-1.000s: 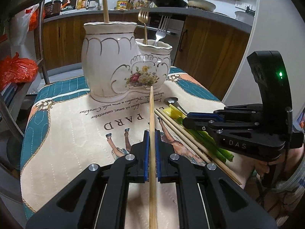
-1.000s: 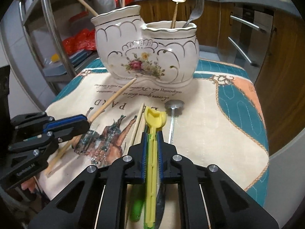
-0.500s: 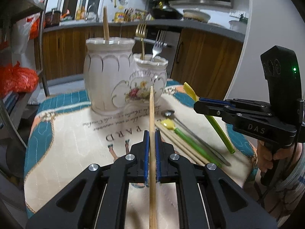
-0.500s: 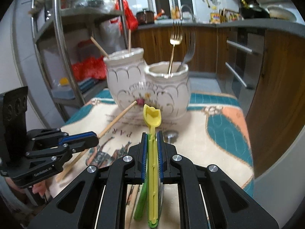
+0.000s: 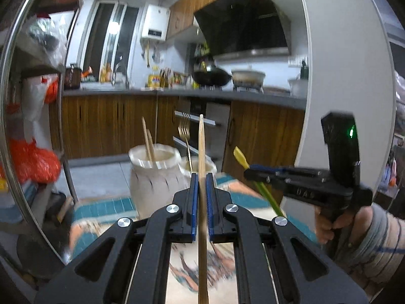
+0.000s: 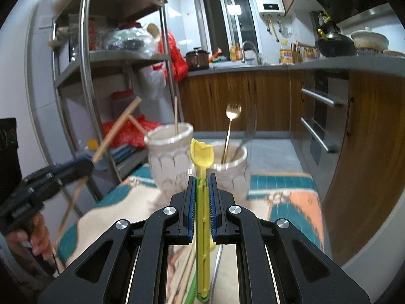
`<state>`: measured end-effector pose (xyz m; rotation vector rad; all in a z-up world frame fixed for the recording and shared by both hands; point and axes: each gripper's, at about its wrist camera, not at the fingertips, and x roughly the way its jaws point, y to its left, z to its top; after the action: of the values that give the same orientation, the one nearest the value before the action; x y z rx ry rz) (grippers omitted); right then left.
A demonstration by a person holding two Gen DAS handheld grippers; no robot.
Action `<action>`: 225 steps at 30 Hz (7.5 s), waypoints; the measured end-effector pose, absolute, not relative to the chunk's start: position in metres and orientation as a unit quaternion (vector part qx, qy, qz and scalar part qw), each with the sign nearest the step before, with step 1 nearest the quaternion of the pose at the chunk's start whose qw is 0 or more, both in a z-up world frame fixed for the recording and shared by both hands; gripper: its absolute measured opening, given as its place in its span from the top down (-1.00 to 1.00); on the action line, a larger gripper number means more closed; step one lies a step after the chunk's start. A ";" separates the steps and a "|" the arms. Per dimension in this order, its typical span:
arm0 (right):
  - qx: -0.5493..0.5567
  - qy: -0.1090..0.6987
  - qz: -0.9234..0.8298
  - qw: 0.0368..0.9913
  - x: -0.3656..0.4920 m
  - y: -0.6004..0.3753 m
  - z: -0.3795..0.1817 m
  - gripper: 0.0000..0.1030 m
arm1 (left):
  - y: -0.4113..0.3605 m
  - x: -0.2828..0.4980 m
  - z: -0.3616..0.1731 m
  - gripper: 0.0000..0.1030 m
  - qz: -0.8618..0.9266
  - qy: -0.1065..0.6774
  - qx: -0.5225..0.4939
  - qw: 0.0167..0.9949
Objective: Organize utensils
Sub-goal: 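Carry the chopstick above the tall cup while the right tool carries the yellow utensil, then drop the chopstick into the tall cup while the right tool drops the yellow utensil, then move both open tools back to the utensils on the cloth, then close the left tool on another wooden chopstick, then close the right tool on the long silver spoon, then carry the chopstick above the tall cup while the right tool carries the silver spoon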
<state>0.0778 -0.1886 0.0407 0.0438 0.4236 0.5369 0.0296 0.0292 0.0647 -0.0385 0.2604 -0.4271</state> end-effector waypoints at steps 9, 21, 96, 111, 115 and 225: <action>0.037 0.170 0.267 0.948 0.111 -0.184 0.064 0.79 | 0.068 0.079 0.105 0.89 -0.194 0.085 -0.066 0.975; 0.133 0.127 0.277 0.943 0.176 -0.181 0.071 0.79 | 0.098 0.177 0.098 0.89 -0.169 0.061 -0.193 0.965; 0.073 0.139 0.194 0.968 0.082 -0.221 0.045 -0.90 | 0.031 0.045 0.114 -0.90 -0.086 0.100 -0.016 0.991; 0.034 0.169 0.199 0.965 0.064 -0.221 0.021 -0.90 | 0.010 0.023 0.085 -0.90 -0.082 0.148 0.000 0.986; 0.025 0.177 0.206 0.962 0.065 -0.217 0.016 -0.90 | 0.009 0.023 0.076 -0.90 -0.080 0.166 0.000 0.983; -0.063 0.151 0.226 0.960 0.051 -0.183 0.034 0.95 | 0.008 0.021 0.016 0.91 -0.211 0.165 0.016 0.963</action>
<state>0.0508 -0.1825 0.0344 -0.1269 0.3056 0.4577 0.0212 0.0080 0.0160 0.0317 0.3344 -0.4280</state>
